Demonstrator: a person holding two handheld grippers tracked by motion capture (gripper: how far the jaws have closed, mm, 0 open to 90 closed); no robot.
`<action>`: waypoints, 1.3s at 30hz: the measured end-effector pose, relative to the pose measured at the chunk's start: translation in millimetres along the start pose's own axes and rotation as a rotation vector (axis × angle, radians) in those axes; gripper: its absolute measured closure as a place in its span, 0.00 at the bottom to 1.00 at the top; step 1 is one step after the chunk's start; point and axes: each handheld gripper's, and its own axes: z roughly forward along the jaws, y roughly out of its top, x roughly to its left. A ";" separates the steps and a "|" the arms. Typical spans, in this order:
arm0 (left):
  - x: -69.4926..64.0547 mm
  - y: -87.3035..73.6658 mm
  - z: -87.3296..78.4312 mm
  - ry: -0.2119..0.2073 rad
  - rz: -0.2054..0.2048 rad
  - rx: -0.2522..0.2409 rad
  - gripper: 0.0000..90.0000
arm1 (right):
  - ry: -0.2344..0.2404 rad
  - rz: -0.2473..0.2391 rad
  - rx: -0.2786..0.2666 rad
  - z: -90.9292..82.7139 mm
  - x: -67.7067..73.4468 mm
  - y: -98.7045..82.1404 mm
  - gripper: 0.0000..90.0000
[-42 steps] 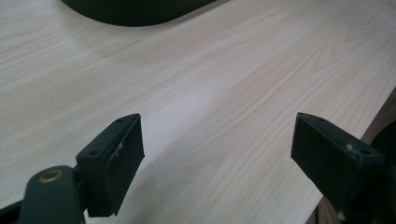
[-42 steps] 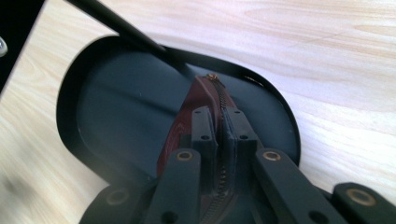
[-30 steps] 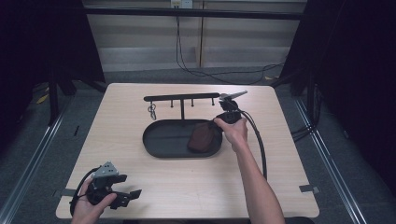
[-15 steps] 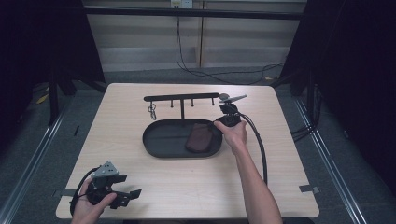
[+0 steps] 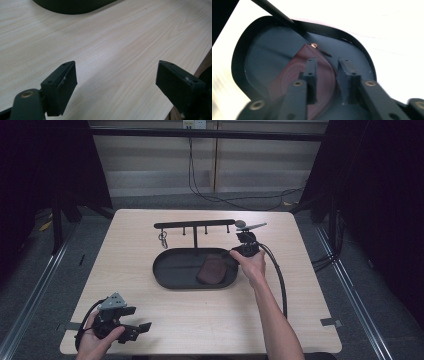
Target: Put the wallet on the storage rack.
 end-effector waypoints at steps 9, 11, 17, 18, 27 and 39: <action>2.7 -0.3 -0.6 0.000 -0.022 -0.011 0.19 | 0.004 -0.056 -0.047 -10.5 4.5 -6.1 0.44; 3.9 0.2 -0.6 0.003 -0.024 -0.013 0.19 | 0.002 -0.064 -0.047 -13.4 5.4 -6.8 0.42; 6.9 -0.4 -1.3 0.009 -0.038 -0.019 0.19 | 0.009 -0.089 -0.064 -21.7 10.1 -13.2 0.31; 7.0 -0.2 -1.4 0.010 -0.037 -0.019 0.19 | 0.006 -0.086 -0.068 -22.7 9.6 -15.1 0.28; 7.1 -0.3 -0.3 0.018 -0.055 -0.023 0.19 | -0.009 -0.082 -0.104 -41.6 2.3 -36.9 0.20; 8.8 -0.5 -1.0 0.021 -0.075 -0.030 0.20 | -0.044 -0.125 -0.153 -63.6 3.1 -68.9 0.19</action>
